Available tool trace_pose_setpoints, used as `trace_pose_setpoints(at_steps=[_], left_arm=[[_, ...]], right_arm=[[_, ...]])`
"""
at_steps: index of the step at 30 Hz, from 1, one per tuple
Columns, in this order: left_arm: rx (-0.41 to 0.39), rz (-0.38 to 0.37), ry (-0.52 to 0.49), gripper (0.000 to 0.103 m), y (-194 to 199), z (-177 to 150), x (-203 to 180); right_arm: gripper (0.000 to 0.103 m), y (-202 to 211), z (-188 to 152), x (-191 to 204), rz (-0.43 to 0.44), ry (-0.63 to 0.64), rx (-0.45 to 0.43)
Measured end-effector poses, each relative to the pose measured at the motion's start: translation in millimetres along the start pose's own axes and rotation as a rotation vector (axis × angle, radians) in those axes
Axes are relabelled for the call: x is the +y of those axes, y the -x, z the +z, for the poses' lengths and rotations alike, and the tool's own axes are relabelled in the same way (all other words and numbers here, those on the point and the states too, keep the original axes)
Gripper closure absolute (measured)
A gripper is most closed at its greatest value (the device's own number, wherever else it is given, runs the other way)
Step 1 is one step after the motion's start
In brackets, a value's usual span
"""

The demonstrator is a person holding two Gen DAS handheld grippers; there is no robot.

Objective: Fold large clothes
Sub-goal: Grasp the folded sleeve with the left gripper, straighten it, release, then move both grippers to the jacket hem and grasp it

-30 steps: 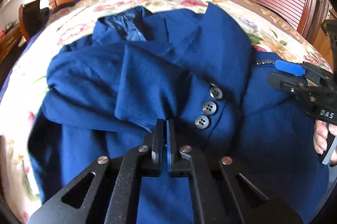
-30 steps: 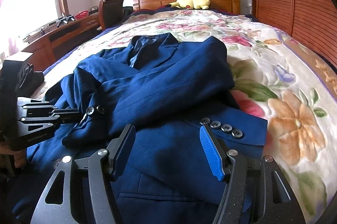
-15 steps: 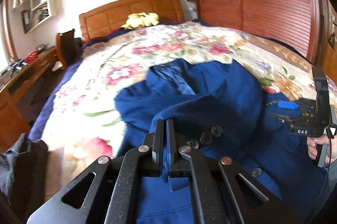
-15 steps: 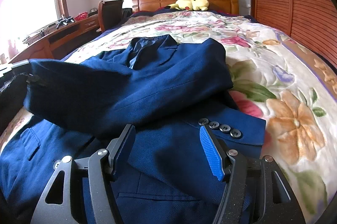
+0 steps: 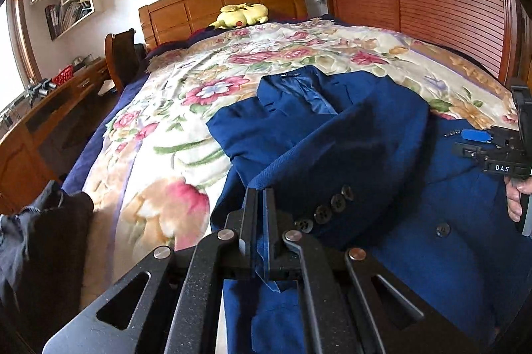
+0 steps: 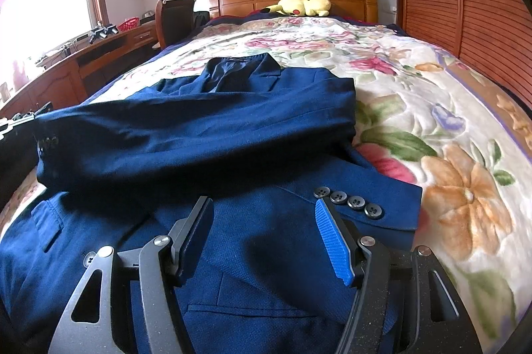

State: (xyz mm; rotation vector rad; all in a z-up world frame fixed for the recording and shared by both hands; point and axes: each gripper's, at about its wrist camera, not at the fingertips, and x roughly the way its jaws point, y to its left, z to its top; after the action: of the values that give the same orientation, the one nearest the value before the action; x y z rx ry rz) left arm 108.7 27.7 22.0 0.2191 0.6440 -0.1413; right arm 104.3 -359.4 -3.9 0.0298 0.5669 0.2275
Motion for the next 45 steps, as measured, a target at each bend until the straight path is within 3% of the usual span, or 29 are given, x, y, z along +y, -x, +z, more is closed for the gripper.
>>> trace_pose_setpoints(at_steps=[8,10,12,14,15,17,32,36,45], left_arm=[[-0.07,0.002,0.06,0.098,17.0,-6.1,10.5],[-0.092,-0.001,0.067,0.086,21.6,-9.9,11.0],[-0.115,-0.007,0.07,0.063,25.8,-14.1,11.1],[-0.14,-0.012,0.072,0.05,30.2,-18.4,9.3],[-0.148,-0.018,0.073,0.032,31.6,-20.0,8.9],[-0.162,-0.028,0.084,0.014,34.7,-23.1,7.8],[-0.14,-0.073,0.146,0.011,59.2,-60.7,3.3],[-0.128,-0.045,0.138,0.011,69.6,-72.5,2.3],[-0.095,-0.032,0.133,0.011,90.2,-102.4,13.0]], right_arm=[[0.037,-0.1,0.4,0.0,0.001,0.003,0.002],[0.037,-0.3,0.4,0.0,0.002,0.003,0.002],[0.037,-0.3,0.6,0.0,0.002,0.004,0.004],[0.037,-0.4,0.8,0.2,0.002,0.004,0.004],[0.037,-0.4,0.8,0.3,0.002,0.004,0.004],[0.037,-0.4,0.8,0.4,0.002,0.004,0.004],[0.037,-1.5,-0.6,1.9,-0.009,0.005,0.012],[0.037,-0.4,-0.4,5.7,-0.028,0.023,0.037],[0.038,72.4,-33.4,18.1,-0.059,0.146,0.025]])
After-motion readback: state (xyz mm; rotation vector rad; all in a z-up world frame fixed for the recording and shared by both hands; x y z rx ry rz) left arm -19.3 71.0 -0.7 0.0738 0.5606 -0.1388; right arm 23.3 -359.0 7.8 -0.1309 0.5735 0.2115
